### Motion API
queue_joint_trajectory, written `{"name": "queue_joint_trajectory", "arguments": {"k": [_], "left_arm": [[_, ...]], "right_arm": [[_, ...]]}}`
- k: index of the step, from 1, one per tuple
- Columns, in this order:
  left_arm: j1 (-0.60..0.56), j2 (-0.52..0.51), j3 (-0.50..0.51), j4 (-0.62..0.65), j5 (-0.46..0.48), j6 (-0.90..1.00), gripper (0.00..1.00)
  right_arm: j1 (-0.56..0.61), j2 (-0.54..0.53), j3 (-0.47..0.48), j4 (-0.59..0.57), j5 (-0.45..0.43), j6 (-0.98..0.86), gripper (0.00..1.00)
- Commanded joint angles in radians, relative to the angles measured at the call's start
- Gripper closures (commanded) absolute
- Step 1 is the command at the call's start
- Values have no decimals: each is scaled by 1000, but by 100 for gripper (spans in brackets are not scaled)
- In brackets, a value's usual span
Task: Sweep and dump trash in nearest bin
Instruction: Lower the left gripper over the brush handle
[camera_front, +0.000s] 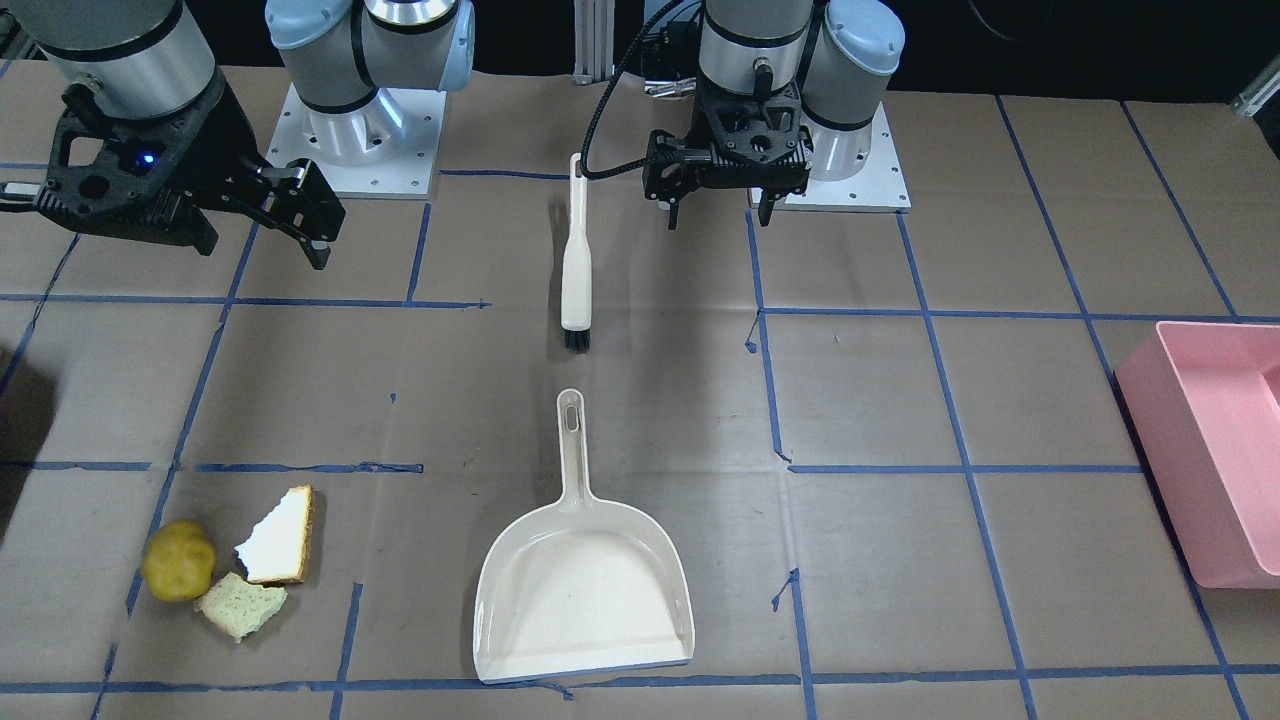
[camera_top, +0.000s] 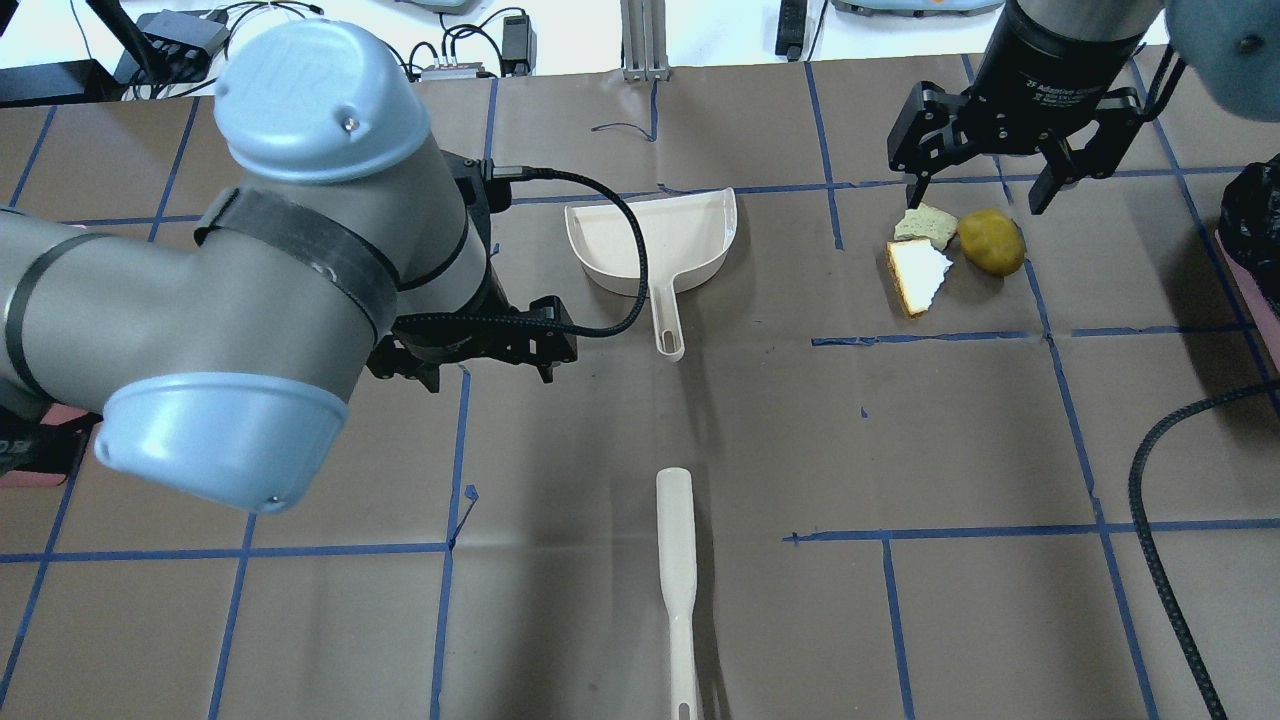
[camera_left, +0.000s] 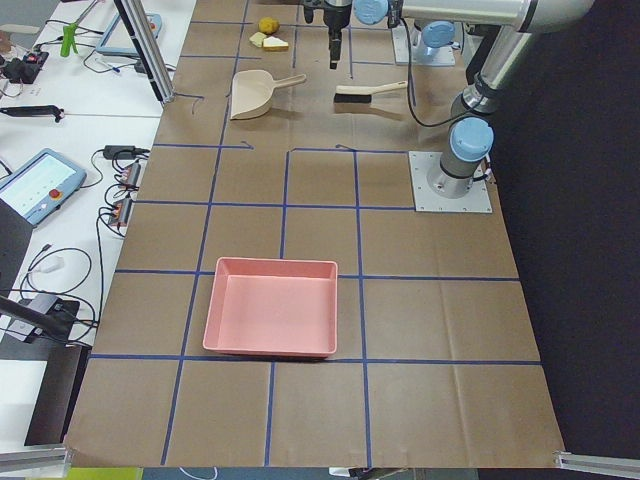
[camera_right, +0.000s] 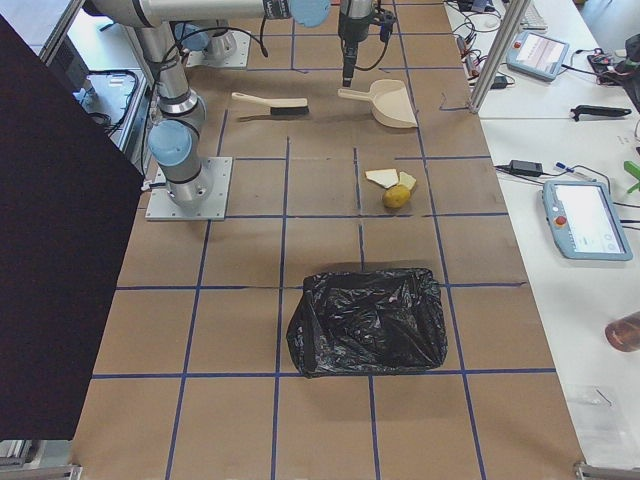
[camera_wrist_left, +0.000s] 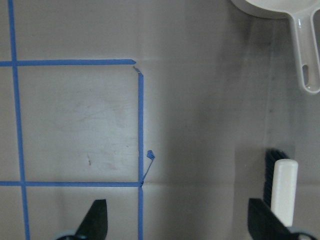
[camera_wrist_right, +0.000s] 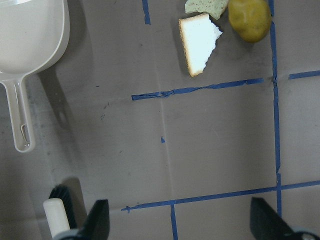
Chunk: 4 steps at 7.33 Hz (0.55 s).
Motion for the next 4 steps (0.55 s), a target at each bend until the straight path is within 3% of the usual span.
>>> {"name": "queue_joint_trajectory", "arguments": {"k": [1, 4], "left_arm": [[-64, 2, -74, 90, 5, -50, 0], [-218, 5, -189, 292, 17, -182, 0]], "right_arm": [[-1, 0, 0, 1, -2, 0, 0], [-2, 0, 0, 1, -3, 0, 0]]}}
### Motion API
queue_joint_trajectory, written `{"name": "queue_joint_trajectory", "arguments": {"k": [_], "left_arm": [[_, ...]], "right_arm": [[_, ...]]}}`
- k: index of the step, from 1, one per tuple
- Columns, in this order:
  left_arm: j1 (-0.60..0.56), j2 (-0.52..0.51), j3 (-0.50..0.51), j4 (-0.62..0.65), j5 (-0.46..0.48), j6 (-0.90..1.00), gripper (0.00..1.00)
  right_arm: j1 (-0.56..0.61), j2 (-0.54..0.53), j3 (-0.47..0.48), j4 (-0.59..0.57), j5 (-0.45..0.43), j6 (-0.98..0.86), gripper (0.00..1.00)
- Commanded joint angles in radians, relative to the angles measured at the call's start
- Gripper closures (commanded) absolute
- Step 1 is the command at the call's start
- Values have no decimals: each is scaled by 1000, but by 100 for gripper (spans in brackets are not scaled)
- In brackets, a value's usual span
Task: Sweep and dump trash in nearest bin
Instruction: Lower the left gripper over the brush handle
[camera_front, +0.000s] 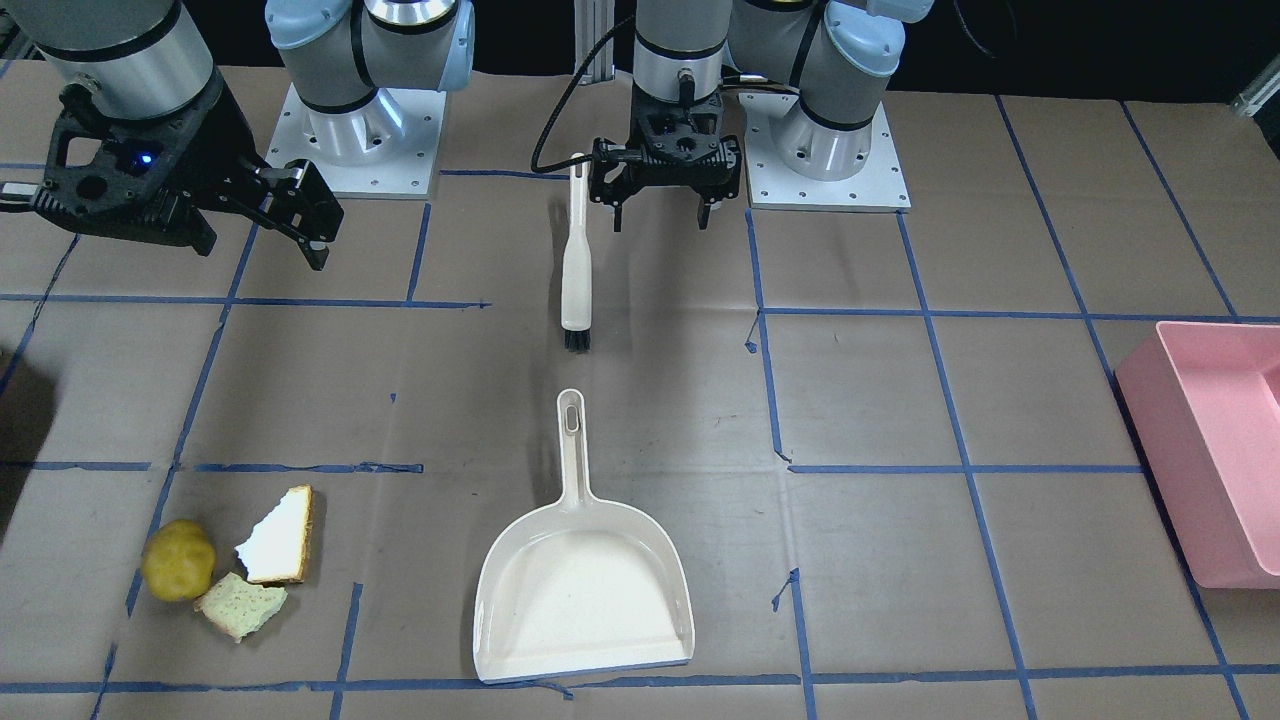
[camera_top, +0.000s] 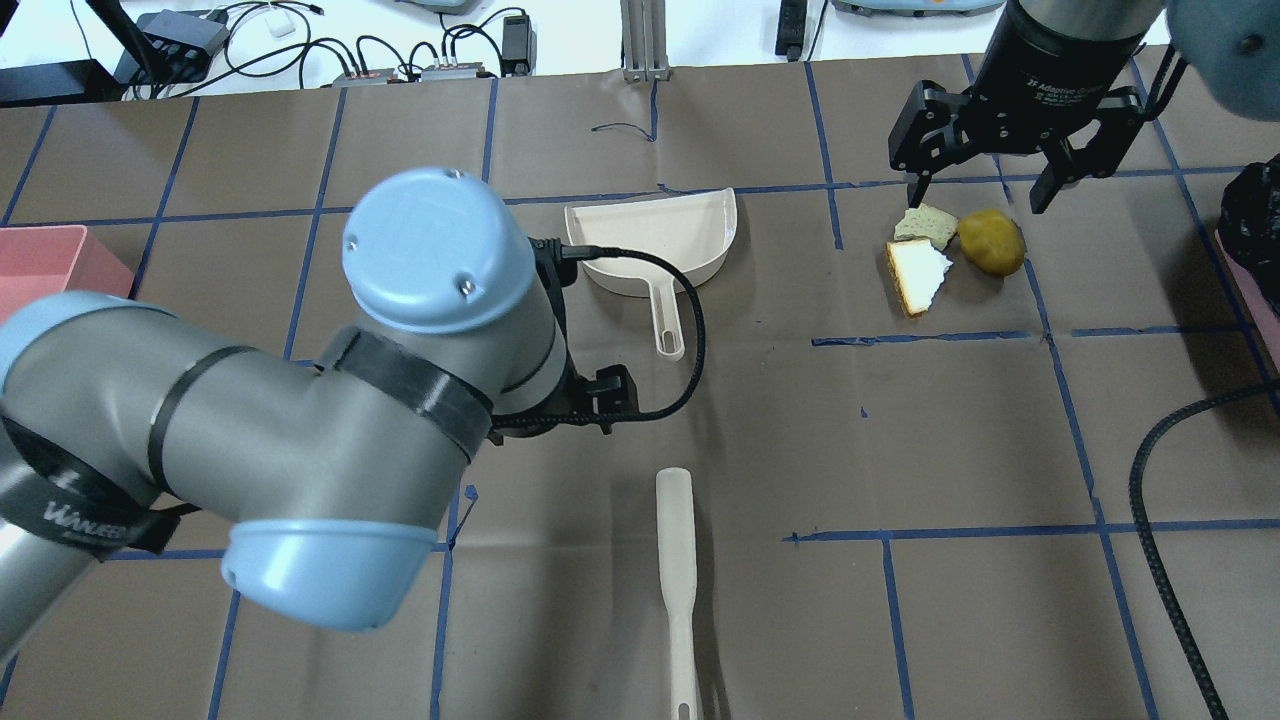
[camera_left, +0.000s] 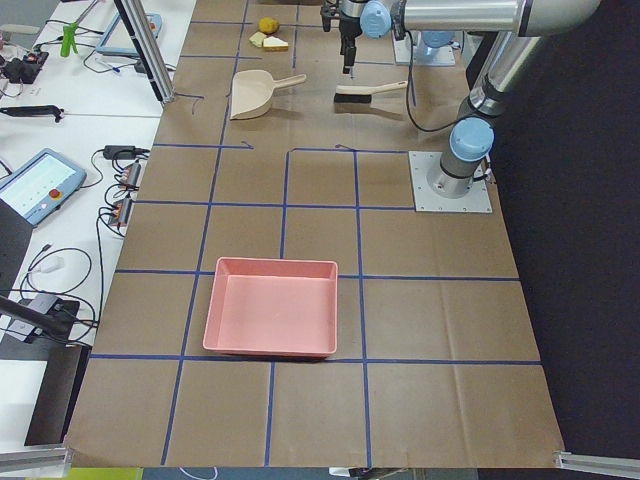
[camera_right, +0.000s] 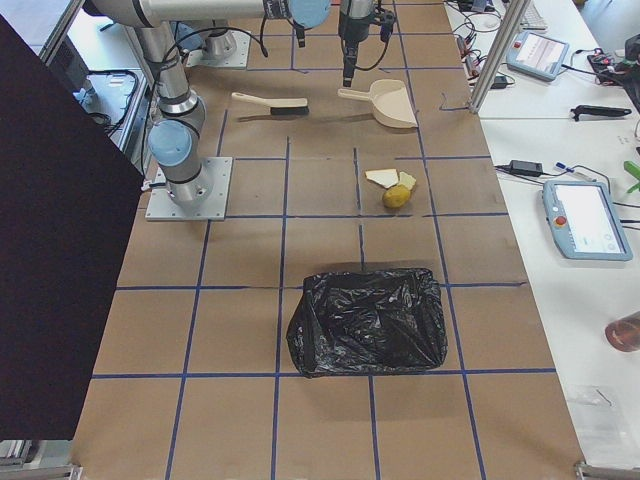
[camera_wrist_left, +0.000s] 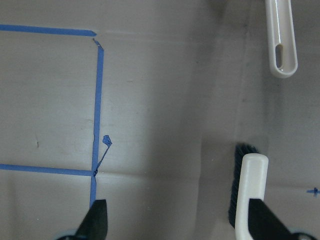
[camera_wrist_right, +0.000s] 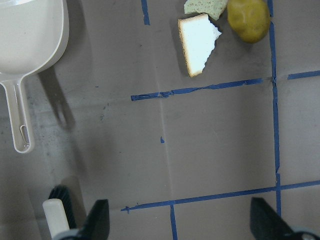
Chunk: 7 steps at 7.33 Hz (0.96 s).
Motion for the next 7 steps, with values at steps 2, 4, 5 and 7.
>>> {"name": "queue_joint_trajectory", "arguments": {"k": [2, 4, 5, 7], "left_arm": [[-176, 11, -118, 134, 9, -55, 0], [-215, 12, -218, 316, 44, -141, 0], [-220, 11, -230, 323, 47, -156, 0], [-276, -11, -305, 456, 47, -205, 0]], "right_arm": [[0, 0, 0, 0, 0, 0, 0], [0, 0, 0, 0, 0, 0, 0], [0, 0, 0, 0, -1, 0, 0], [0, 0, 0, -1, 0, 0, 0]]}}
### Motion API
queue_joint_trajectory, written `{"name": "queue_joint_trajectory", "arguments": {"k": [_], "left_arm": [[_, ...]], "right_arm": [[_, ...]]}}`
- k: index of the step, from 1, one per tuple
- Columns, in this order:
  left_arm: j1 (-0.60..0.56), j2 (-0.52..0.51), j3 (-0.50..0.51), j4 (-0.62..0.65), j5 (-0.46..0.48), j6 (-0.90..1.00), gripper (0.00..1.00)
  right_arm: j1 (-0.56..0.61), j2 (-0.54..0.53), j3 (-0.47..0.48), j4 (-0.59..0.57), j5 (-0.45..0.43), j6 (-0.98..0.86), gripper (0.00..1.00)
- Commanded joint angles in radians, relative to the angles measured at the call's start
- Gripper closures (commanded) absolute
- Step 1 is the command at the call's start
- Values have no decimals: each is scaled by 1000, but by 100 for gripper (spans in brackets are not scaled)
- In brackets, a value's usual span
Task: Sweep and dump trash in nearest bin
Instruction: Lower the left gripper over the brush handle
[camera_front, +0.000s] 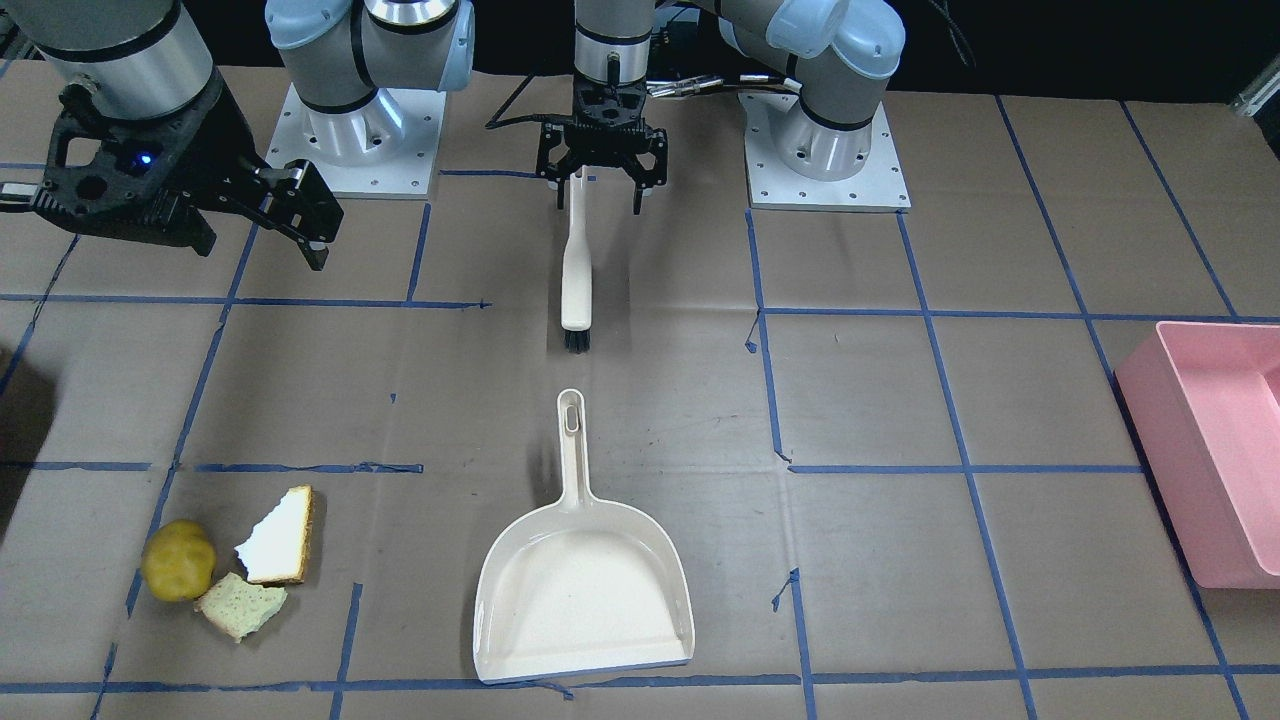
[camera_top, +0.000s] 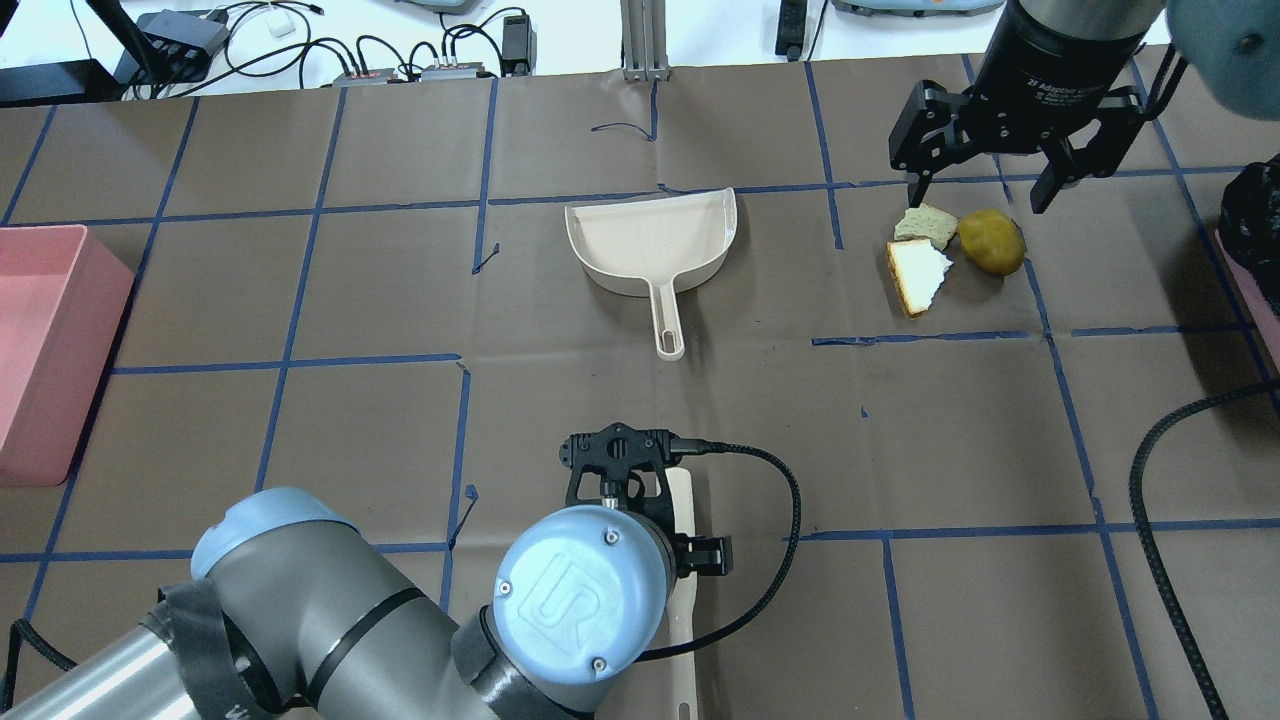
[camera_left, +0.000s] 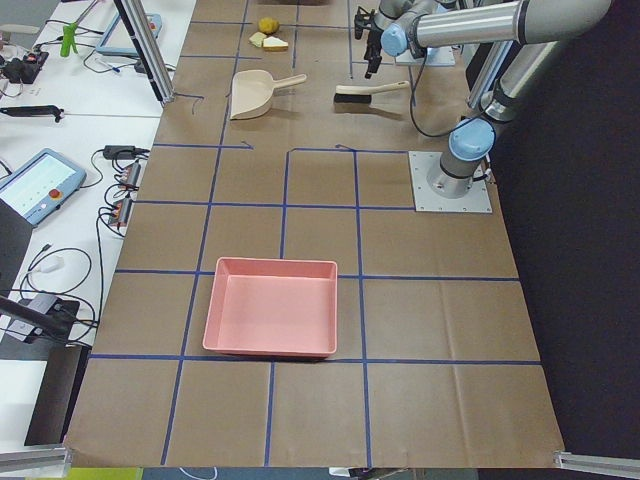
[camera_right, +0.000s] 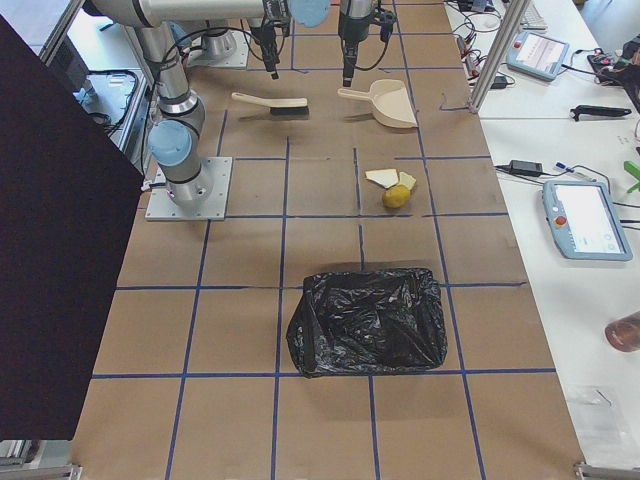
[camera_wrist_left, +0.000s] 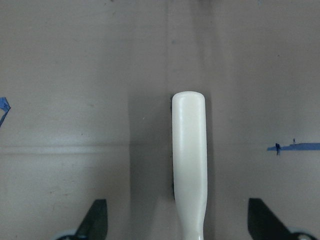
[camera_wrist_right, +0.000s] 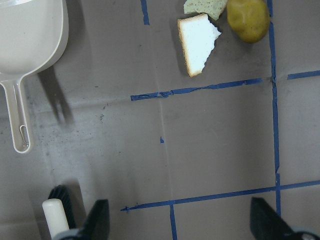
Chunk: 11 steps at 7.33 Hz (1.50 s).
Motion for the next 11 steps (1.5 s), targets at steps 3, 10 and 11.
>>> {"name": "queue_joint_trajectory", "arguments": {"k": [3, 10, 11], "left_arm": [[-148, -99, -82, 224, 101, -116, 0], [-215, -117, -119, 220, 105, -282, 1], [-215, -120, -122, 217, 99, -289, 3]], "right_arm": [[0, -2, 0, -1, 2, 0, 0], [2, -2, -2, -3, 7, 0, 0], [2, -2, -2, -3, 7, 0, 0]]}}
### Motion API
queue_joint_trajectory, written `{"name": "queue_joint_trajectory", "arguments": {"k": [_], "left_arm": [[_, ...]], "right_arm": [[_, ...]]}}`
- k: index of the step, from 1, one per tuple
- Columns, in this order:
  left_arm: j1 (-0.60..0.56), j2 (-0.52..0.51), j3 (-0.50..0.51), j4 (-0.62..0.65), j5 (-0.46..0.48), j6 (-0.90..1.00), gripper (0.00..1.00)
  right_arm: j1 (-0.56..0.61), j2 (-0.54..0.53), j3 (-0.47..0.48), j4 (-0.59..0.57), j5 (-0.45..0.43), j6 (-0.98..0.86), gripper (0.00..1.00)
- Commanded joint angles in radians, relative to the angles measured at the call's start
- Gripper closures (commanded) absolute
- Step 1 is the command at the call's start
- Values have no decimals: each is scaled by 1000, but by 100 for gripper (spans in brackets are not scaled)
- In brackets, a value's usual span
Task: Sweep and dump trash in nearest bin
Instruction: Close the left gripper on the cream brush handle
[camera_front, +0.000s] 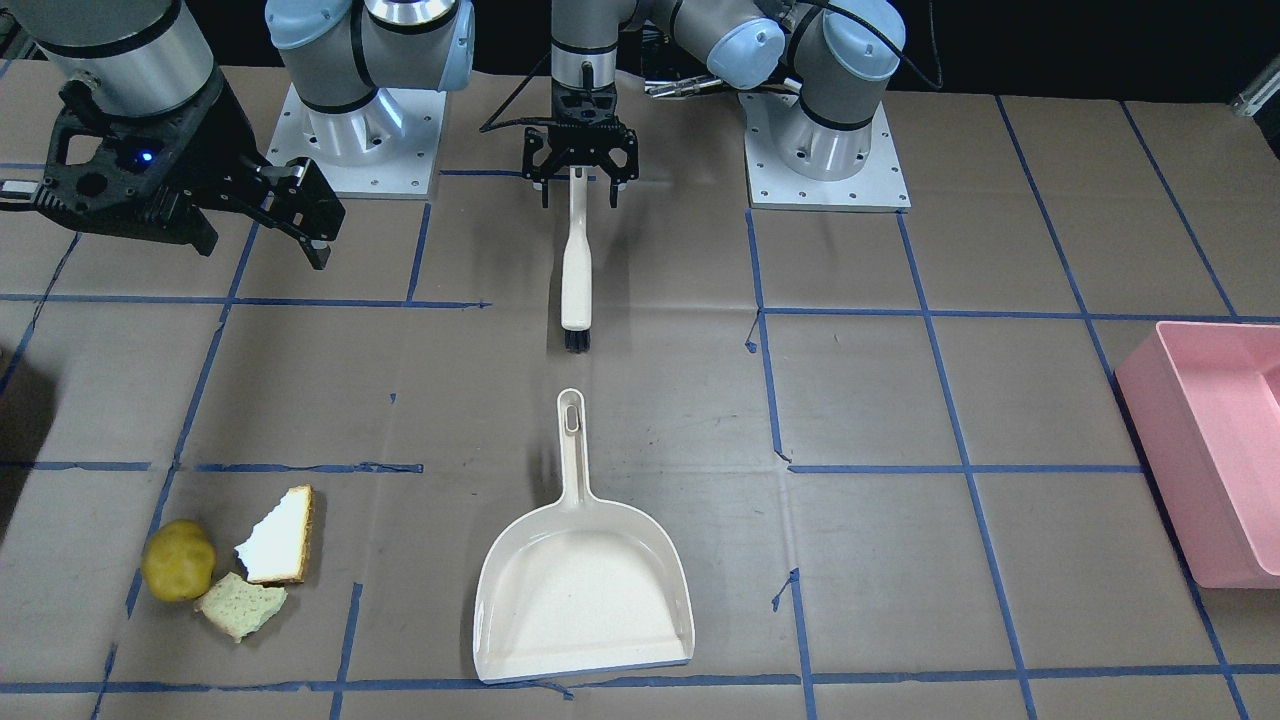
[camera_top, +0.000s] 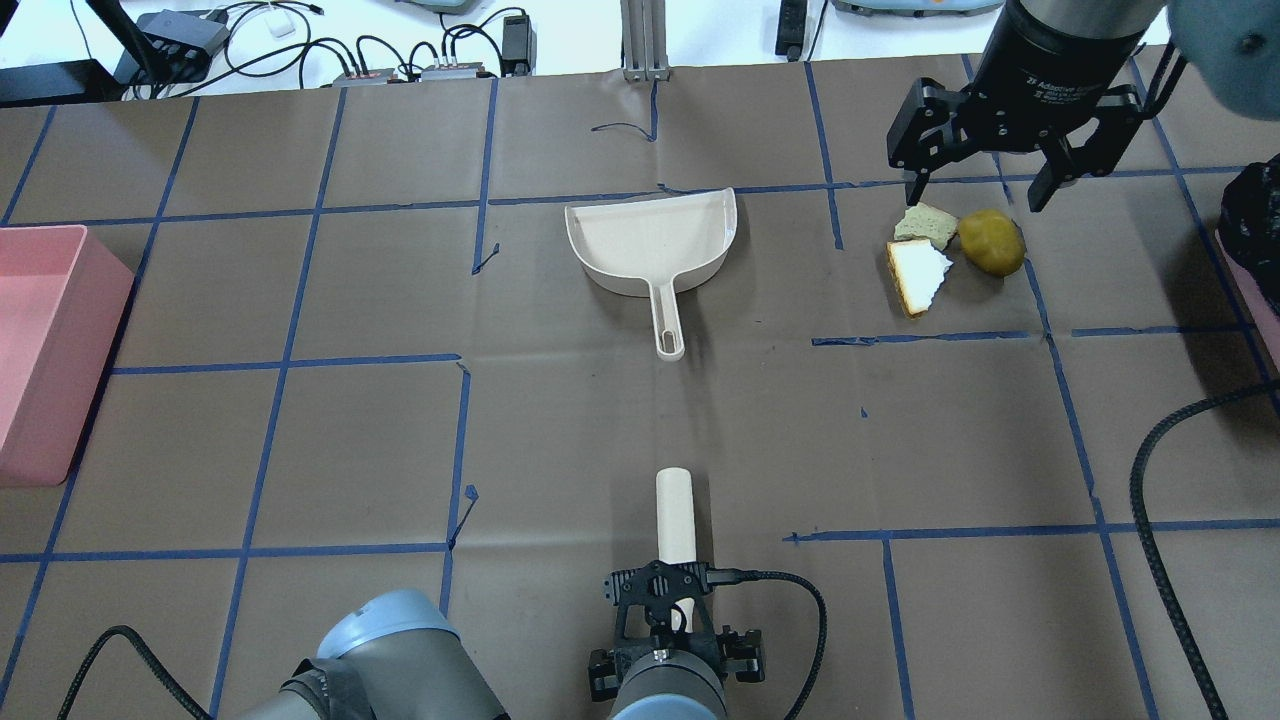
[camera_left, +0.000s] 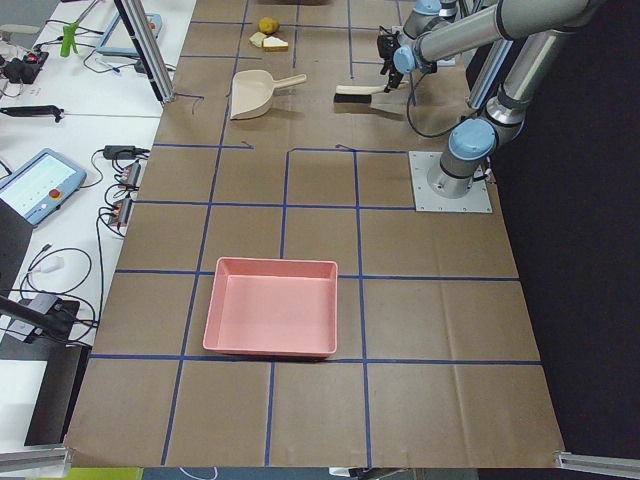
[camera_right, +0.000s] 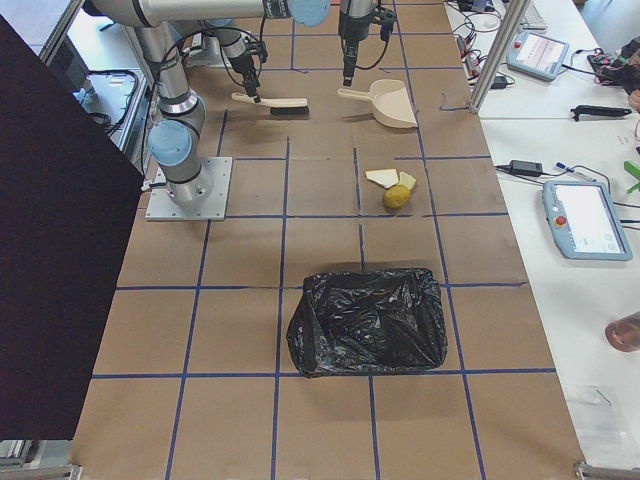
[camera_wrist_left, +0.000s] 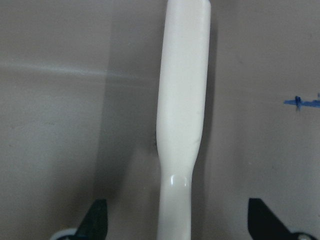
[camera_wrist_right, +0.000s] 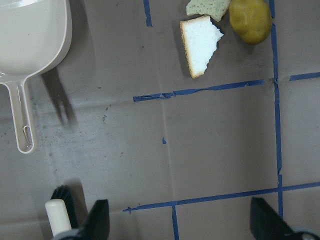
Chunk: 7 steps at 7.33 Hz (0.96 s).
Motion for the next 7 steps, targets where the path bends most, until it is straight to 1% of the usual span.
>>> {"name": "queue_joint_trajectory", "arguments": {"k": [1, 3, 5, 6, 7], "left_arm": [[-3, -16, -6, -5, -2, 5, 3], [-7, -39, -4, -4, -3, 6, 3], [-32, -46, -3, -3, -16, 12, 9], [-34, -48, -1, -2, -37, 11, 13], [-34, -48, -1, -2, -51, 14, 24]], "right_arm": [[0, 0, 0, -1, 0, 0, 0], [0, 0, 0, -4, 3, 0, 0], [-1, 0, 0, -6, 5, 0, 0], [-1, 0, 0, -6, 5, 0, 0], [0, 0, 0, -4, 5, 0, 0]]}}
